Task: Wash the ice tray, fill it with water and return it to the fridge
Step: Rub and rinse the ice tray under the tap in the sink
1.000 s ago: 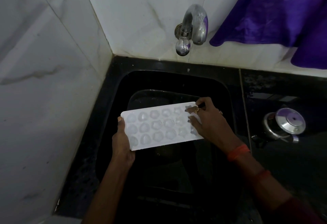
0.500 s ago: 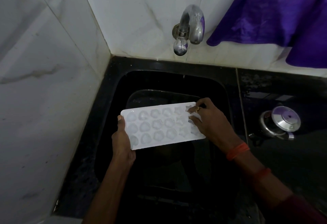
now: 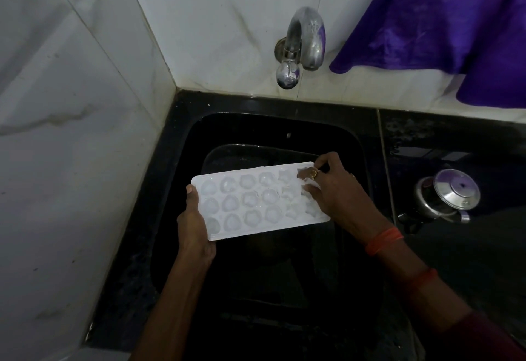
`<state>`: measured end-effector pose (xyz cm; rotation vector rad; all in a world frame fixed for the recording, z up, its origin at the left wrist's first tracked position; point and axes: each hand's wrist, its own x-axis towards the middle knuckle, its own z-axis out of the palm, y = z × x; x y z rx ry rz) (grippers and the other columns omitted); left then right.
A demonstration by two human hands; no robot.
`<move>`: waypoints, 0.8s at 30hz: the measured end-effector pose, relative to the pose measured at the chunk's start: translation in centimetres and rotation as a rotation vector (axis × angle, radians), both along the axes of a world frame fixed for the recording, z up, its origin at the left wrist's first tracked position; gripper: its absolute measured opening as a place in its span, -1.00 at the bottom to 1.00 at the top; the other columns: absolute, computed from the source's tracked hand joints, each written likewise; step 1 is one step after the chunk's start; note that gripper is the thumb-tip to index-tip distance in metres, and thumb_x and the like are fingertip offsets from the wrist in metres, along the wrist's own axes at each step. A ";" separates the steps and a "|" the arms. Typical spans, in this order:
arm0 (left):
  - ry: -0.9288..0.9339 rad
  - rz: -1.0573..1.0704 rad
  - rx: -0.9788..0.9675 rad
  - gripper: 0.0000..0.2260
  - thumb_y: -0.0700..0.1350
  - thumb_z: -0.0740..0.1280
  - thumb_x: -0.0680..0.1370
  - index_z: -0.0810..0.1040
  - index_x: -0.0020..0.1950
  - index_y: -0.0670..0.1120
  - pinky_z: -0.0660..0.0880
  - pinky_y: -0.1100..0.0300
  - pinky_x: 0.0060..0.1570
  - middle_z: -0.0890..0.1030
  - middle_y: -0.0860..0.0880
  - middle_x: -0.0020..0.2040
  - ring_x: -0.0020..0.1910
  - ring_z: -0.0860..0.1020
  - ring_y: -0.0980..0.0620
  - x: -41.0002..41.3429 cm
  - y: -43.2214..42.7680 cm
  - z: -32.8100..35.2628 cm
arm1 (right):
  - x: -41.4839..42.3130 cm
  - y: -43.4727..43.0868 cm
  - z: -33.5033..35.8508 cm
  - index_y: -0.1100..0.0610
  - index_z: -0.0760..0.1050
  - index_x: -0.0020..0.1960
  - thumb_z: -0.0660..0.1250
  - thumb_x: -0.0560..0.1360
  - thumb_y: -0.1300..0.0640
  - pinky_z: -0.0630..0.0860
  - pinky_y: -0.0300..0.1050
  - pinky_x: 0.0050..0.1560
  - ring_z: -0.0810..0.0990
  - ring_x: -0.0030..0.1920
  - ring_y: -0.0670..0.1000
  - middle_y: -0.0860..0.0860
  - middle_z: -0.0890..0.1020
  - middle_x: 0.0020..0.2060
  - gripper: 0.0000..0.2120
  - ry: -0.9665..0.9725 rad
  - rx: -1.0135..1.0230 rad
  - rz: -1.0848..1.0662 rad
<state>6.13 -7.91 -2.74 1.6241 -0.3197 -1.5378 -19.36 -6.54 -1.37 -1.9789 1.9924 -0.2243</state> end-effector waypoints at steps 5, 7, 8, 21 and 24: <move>-0.002 0.007 0.002 -0.52 0.29 0.19 0.59 0.64 0.11 -0.07 0.63 -0.16 -0.01 0.73 -0.14 0.01 -0.03 0.70 -0.19 -0.1 0.1 0.1 | -0.1 -0.3 -0.3 0.18 0.58 0.27 0.31 0.63 0.02 0.62 -0.08 0.02 0.59 -0.04 0.02 0.02 0.30 0.29 -0.69 0.061 0.019 0.018; -0.007 0.004 0.006 -0.53 0.29 0.19 0.59 0.64 0.10 -0.07 0.63 -0.14 -0.03 0.73 -0.13 -0.01 -0.04 0.70 -0.19 -0.2 0.0 0.2 | -0.1 -0.2 -0.1 0.17 0.55 0.31 0.30 0.64 0.02 0.64 -0.06 0.02 0.59 -0.05 0.02 0.02 0.29 0.29 -0.67 0.070 0.024 0.023; -0.009 0.000 0.009 -0.52 0.29 0.18 0.59 0.64 0.10 -0.07 0.63 -0.14 -0.04 0.73 -0.13 -0.01 -0.05 0.71 -0.18 -0.3 0.0 0.2 | -0.1 -0.2 0.0 0.17 0.52 0.33 0.30 0.64 0.02 0.64 -0.05 0.01 0.58 -0.07 0.02 0.03 0.29 0.30 -0.66 0.072 0.028 0.026; -0.017 0.004 0.014 -0.52 0.29 0.19 0.59 0.64 0.12 -0.08 0.64 -0.09 -0.10 0.73 -0.13 -0.01 -0.06 0.71 -0.18 -0.5 -0.1 0.2 | -0.4 -0.4 0.1 0.12 0.48 0.37 0.33 0.62 0.00 0.63 -0.02 0.04 0.59 -0.03 0.08 0.01 0.31 0.29 -0.64 0.039 0.050 -0.005; -0.023 -0.002 0.005 -0.50 0.29 0.19 0.59 0.63 0.14 -0.10 0.64 -0.04 -0.18 0.73 -0.13 -0.01 -0.07 0.71 -0.17 -0.5 -0.3 0.1 | -0.5 -0.5 0.0 0.22 0.51 0.25 0.29 0.64 0.01 0.64 -0.01 -0.02 0.59 -0.11 0.06 0.01 0.31 0.26 -0.68 0.081 0.054 0.006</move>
